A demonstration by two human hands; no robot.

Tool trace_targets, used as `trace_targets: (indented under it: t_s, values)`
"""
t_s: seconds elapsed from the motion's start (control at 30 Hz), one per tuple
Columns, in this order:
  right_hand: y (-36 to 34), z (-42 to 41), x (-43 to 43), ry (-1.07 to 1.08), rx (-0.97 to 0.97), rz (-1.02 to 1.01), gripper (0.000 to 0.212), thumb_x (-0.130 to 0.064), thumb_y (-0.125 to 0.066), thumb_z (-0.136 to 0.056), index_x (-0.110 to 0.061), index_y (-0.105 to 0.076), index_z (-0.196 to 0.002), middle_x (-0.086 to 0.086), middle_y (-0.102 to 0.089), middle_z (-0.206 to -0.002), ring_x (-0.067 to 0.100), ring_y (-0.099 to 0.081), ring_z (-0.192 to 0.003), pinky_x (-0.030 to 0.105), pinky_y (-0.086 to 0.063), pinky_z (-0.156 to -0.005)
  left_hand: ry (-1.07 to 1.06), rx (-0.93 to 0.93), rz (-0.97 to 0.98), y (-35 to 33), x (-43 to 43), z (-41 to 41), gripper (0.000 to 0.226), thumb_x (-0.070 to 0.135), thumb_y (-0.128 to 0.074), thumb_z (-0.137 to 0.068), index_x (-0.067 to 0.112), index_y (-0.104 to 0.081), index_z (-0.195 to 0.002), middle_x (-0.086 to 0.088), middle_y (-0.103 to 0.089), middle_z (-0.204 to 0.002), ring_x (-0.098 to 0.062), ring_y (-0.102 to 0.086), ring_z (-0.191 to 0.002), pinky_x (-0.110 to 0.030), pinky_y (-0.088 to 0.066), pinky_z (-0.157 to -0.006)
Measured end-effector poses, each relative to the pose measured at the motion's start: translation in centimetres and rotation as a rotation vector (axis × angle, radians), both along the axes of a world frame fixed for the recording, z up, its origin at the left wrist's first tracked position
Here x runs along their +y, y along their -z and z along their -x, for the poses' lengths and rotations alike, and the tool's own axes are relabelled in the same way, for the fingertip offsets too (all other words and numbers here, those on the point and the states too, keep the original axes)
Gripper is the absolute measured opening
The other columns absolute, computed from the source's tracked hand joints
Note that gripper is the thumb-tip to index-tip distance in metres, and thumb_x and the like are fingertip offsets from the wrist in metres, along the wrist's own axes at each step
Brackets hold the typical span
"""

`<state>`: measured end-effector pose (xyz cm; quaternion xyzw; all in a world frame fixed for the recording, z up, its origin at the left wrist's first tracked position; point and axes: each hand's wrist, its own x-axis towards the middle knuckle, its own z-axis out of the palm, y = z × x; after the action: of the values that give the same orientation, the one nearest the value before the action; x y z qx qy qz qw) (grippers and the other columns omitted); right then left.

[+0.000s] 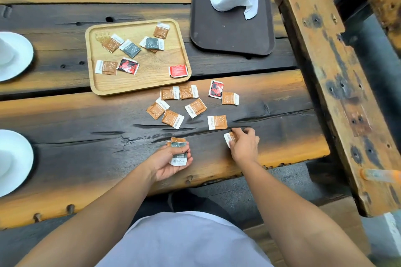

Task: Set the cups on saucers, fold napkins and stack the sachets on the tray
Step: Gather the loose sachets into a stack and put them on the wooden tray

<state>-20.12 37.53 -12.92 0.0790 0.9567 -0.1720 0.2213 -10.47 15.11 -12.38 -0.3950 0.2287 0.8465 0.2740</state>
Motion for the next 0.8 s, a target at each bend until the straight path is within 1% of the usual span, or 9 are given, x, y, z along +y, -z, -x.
trace_targets:
  t_s: [0.13,0.23,0.33,0.4,0.47,0.57,0.63,0.73,0.8]
  values:
    - [0.2,-0.7,-0.7,0.176,-0.013,0.158,0.054,-0.010,-0.069,-0.084,-0.021,-0.051,-0.134,0.011,-0.057,-0.120,0.031,-0.053,-0.114,0.037,-0.045,-0.094,0.033,-0.004,0.008,-0.4,-0.2,0.4,0.016,0.001,-0.066,-0.077,0.007,-0.066,-0.092,-0.009,-0.067,-0.081,-0.018,-0.065,-0.067,-0.033,-0.059,-0.063]
    - [-0.1,-0.6,-1.6,0.232,-0.099,0.316,0.021,-0.020,-0.073,-0.084,-0.015,-0.065,-0.102,0.005,-0.068,-0.094,0.025,-0.063,-0.095,0.032,-0.048,-0.078,0.042,-0.021,0.019,-0.5,-0.7,0.9,0.013,0.007,-0.064,-0.079,0.009,-0.063,-0.093,-0.008,-0.066,-0.080,-0.018,-0.063,-0.066,-0.030,-0.057,-0.057]
    - [-1.1,-0.5,-3.2,0.120,-0.388,0.550,0.002,-0.018,-0.062,-0.094,-0.018,-0.064,-0.094,0.005,-0.067,-0.085,0.017,-0.061,-0.076,0.036,-0.051,-0.067,0.036,-0.046,0.063,-0.3,-1.2,1.2,0.011,0.010,-0.061,-0.084,0.009,-0.061,-0.095,-0.007,-0.067,-0.078,-0.018,-0.063,-0.064,-0.029,-0.057,-0.057]
    - [-2.3,-0.3,-4.6,-0.033,-0.578,0.660,0.011,-0.015,-0.057,-0.096,-0.021,-0.064,-0.090,0.004,-0.064,-0.082,0.012,-0.055,-0.070,0.026,-0.047,-0.057,0.063,-0.053,0.075,-0.2,-1.5,1.2,0.015,0.017,-0.065,-0.083,0.009,-0.062,-0.095,-0.009,-0.068,-0.079,-0.019,-0.064,-0.065,-0.030,-0.057,-0.057]
    - [-3.7,-0.1,-6.3,-0.224,-0.650,0.673,0.013,-0.015,-0.061,-0.094,-0.023,-0.067,-0.086,-0.002,-0.065,-0.078,0.007,-0.052,-0.066,0.020,-0.043,-0.056,0.111,-0.043,0.024,-0.3,-1.9,1.0,0.026,0.031,-0.068,-0.083,0.007,-0.067,-0.094,-0.013,-0.069,-0.085,-0.023,-0.068,-0.071,-0.033,-0.059,-0.061]
    - [-5.1,-0.2,-8.9,-0.383,-0.605,0.650,0.006,-0.016,-0.075,-0.084,-0.020,-0.070,-0.083,-0.004,-0.071,-0.077,0.004,-0.059,-0.067,0.025,-0.049,-0.065,0.169,0.016,-0.082,-0.3,-2.0,0.7,0.052,0.056,-0.066,-0.083,0.006,-0.073,-0.098,-0.015,-0.068,-0.090,-0.026,-0.067,-0.081,-0.040,-0.057,-0.076]
    - [-5.1,-0.5,-10.1,-0.451,-0.472,0.562,0.021,-0.019,-0.083,-0.075,-0.015,-0.070,-0.091,0.005,-0.072,-0.090,0.014,-0.062,-0.080,0.035,-0.052,-0.078,0.173,0.019,-0.079,-0.4,-1.7,0.7,0.058,0.065,-0.066,-0.078,0.011,-0.072,-0.100,-0.014,-0.067,-0.088,-0.027,-0.066,-0.081,-0.042,-0.055,-0.083]
    - [-4.5,-0.7,-10.8,-0.484,-0.259,0.463,0.046,-0.033,-0.089,-0.064,-0.019,-0.065,-0.101,0.000,-0.060,-0.095,0.012,-0.054,-0.081,0.029,-0.043,-0.068,0.149,0.003,-0.035,-0.3,-1.4,0.4,0.055,0.061,-0.067,-0.078,0.010,-0.067,-0.100,-0.011,-0.064,-0.084,-0.022,-0.065,-0.072,-0.039,-0.059,-0.075]
    - [-4.0,-0.2,-10.4,-0.393,-0.189,0.518,0.045,-0.035,-0.086,-0.068,-0.020,-0.065,-0.104,0.001,-0.059,-0.101,0.008,-0.052,-0.079,0.028,-0.044,-0.070,0.147,0.010,-0.023,-0.3,-1.5,0.3,0.049,0.057,-0.067,-0.081,0.010,-0.064,-0.092,-0.008,-0.062,-0.080,-0.018,-0.062,-0.065,-0.034,-0.059,-0.067]
